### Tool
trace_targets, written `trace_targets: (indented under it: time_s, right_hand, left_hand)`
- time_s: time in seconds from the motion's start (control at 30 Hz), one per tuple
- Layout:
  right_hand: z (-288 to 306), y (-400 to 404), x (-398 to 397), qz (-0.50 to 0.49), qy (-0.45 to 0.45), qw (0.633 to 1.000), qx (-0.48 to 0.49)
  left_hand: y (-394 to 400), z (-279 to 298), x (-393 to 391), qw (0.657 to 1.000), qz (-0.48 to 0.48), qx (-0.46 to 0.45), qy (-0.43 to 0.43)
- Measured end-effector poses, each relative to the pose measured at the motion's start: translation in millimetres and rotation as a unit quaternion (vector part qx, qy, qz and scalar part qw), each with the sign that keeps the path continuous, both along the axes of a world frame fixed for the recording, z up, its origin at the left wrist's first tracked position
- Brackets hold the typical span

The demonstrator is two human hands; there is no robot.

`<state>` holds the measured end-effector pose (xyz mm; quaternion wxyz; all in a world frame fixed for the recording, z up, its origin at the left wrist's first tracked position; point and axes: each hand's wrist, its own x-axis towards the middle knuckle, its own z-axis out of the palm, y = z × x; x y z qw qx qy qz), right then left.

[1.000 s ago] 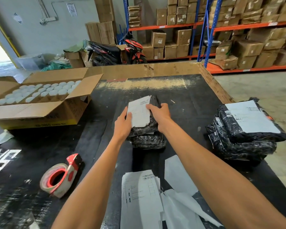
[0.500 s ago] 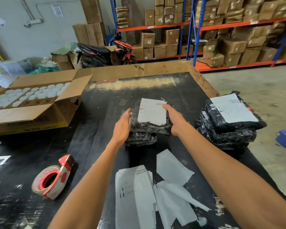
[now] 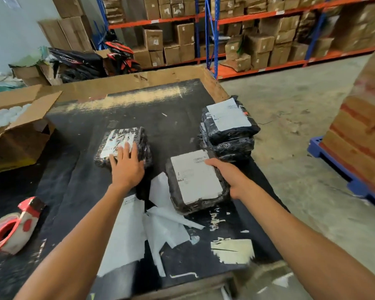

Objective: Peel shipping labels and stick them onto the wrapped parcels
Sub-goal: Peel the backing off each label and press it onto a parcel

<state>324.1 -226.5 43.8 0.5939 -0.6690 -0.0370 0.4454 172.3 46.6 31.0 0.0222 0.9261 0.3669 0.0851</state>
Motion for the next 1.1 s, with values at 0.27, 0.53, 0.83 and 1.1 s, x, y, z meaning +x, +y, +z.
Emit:
trace_targets:
  time_s: [0.27, 0.53, 0.83, 1.1]
  right_hand:
    - [-23, -87, 42, -0.072, -0.014, 0.997, -0.036]
    - [-25, -85, 75, -0.077, -0.146, 0.979, -0.121]
    - [-5, -59, 34, -0.024, -0.504, 0.81, -0.299]
    - [0, 48, -91, 0.145, -0.444, 0.883, -0.041]
  left_hand:
    - [-19, 6, -3, 0.998, 0.015, -0.064, -0.002]
    - [-12, 10, -3, 0.992, 0.012, -0.128, 0.02]
    - [-19, 9, -13, 0.991, -0.036, -0.115, -0.049]
    - [-37, -9, -83, 0.972, -0.045, -0.168, -0.157]
